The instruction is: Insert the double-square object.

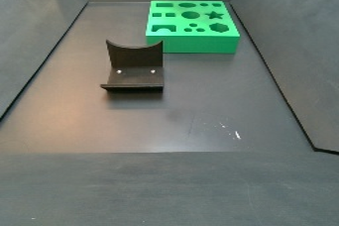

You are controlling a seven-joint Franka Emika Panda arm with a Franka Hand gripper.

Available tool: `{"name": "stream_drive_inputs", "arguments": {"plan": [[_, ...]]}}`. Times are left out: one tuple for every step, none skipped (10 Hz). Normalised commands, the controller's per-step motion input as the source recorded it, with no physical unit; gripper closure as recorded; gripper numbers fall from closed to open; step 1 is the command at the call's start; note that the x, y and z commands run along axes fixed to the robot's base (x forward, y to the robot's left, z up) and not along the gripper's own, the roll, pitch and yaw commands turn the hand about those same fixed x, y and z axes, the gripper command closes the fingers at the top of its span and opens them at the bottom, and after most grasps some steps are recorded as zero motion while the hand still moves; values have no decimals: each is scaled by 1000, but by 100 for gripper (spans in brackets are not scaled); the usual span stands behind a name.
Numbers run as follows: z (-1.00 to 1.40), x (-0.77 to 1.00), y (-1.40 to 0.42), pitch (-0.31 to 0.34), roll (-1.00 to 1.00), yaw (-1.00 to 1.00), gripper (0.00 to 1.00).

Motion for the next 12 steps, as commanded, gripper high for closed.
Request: {"name": "stream_drive_inputs", "arguments": {"plan": [[-237,240,140,-54,0,-914,100],[-94,240,140,-99,-66,-883,100],[-177,177,94,-14,-4,-963,100],[-263,146,83,-3,0,-980,100],[0,183,100,0,0,-914,100],[-3,174,111,0,29,-906,100],[-80,206,100,-17,74,-897,100],[-63,414,74,-20,71,-743,100],[-69,403,74,-26,70,-763,100],[-137,386,69,-39,103,-771,100],[-257,357,0,-54,136,-786,100],[-357,306,0,-69,119,-814,100]]}}
